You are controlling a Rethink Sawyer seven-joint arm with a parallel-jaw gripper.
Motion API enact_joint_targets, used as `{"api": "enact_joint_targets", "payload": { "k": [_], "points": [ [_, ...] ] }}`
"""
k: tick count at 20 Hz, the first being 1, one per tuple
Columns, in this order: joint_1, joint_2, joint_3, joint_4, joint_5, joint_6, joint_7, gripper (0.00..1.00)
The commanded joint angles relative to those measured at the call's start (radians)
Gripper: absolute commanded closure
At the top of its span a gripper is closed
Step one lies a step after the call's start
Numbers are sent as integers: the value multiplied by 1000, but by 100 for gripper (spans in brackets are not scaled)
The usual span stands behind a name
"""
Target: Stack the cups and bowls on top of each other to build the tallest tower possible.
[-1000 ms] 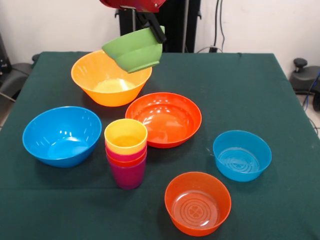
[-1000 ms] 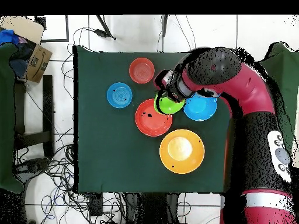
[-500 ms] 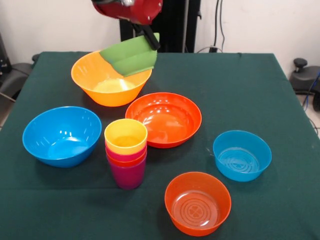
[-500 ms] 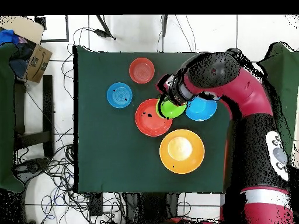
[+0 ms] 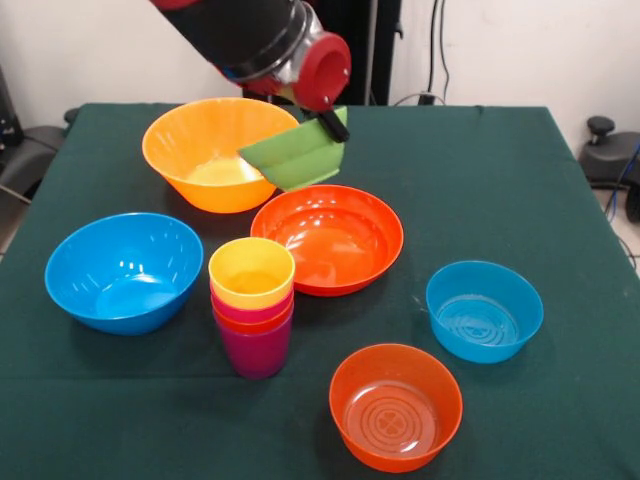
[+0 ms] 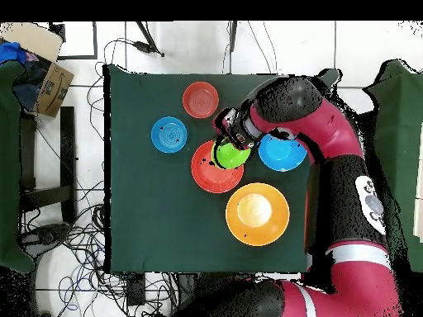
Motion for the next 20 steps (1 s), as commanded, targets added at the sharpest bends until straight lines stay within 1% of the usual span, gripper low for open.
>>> {"api": "enact_joint_targets", "payload": {
  "k": [1,6,10,13,17,18,19,20],
  "points": [
    [25,18,-13,9,14,43,205,100],
    [-4,-10,-38,50,-2,31,160,100],
    [-20,-18,-56,41,-21,52,123,100],
    [-26,-25,-65,35,-18,59,118,100],
    [-25,-23,-62,2,1,16,129,100],
    [-14,8,-55,-60,2,22,151,100],
    [-13,10,-53,-67,9,14,155,100],
    [-3,33,-48,-115,11,17,169,100]
  ]
}}
